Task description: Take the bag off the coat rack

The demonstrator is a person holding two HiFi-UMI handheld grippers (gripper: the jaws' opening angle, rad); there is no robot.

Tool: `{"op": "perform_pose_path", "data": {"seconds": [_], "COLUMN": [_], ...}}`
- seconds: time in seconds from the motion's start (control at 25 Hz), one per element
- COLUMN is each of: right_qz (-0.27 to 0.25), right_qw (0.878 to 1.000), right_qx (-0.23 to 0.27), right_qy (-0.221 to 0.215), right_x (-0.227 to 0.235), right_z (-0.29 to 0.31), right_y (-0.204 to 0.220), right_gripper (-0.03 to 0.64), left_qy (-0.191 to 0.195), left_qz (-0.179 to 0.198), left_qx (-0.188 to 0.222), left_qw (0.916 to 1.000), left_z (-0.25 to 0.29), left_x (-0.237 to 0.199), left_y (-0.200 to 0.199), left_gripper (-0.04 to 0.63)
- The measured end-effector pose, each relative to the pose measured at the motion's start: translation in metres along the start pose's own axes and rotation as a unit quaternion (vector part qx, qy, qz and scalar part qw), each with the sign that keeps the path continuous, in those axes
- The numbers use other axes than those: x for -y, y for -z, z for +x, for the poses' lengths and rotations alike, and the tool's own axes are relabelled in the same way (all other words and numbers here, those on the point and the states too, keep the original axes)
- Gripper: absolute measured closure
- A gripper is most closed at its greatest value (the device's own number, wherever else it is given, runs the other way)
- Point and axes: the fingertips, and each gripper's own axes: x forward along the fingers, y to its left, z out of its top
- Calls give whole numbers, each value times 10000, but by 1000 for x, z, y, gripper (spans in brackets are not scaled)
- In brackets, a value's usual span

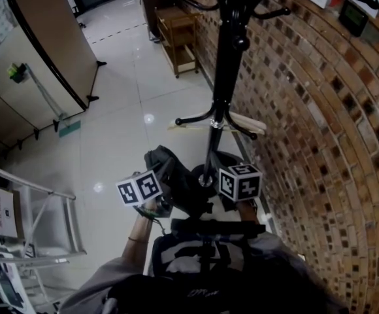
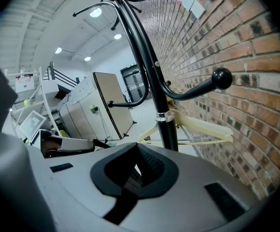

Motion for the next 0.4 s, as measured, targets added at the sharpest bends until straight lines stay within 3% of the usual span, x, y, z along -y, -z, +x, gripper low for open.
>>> {"op": "perform_pose_path", "data": {"seconds": [0.4], "right_qz": [45], "right_qw": [9999], "right_qx": [-86], "right_qy": [47], "right_x": [6], "right_z": [1], "right_y": [7], "right_gripper": [611], "left_qy": [-177], "left_qz": [2], "left_qx": [-110], "left_qw": [9998], "left_z": [2], "left_x": [-2], "left_y": [4], "left_gripper": [556]}}
